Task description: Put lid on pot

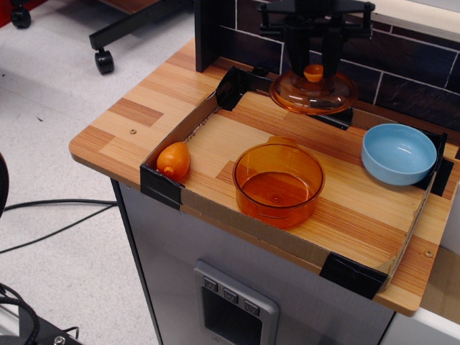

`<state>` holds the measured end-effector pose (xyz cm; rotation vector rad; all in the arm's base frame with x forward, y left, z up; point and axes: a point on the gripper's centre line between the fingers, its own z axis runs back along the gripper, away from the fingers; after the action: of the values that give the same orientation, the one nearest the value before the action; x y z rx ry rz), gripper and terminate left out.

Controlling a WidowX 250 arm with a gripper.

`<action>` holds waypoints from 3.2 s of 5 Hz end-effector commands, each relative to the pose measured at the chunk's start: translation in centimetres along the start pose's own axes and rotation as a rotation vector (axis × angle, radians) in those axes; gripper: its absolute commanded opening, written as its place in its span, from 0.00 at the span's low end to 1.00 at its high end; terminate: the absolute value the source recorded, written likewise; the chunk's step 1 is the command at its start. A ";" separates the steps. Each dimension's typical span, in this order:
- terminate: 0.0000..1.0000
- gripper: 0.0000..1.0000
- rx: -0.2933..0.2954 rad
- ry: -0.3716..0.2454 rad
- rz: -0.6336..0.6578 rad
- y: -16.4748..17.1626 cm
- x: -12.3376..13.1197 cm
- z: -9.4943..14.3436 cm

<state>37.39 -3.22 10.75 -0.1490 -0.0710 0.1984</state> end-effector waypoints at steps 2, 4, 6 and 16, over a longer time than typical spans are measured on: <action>0.00 0.00 -0.004 -0.041 -0.132 1.6 -4.9 1.0; 0.00 0.00 0.040 -0.072 -0.167 2.1 -5.7 -1.7; 0.00 0.00 0.062 -0.068 -0.197 1.9 -6.5 -2.7; 0.00 1.00 -0.032 -0.036 -0.104 1.6 -3.9 4.7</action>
<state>32.42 -2.41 12.62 -0.1733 -0.0337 0.1082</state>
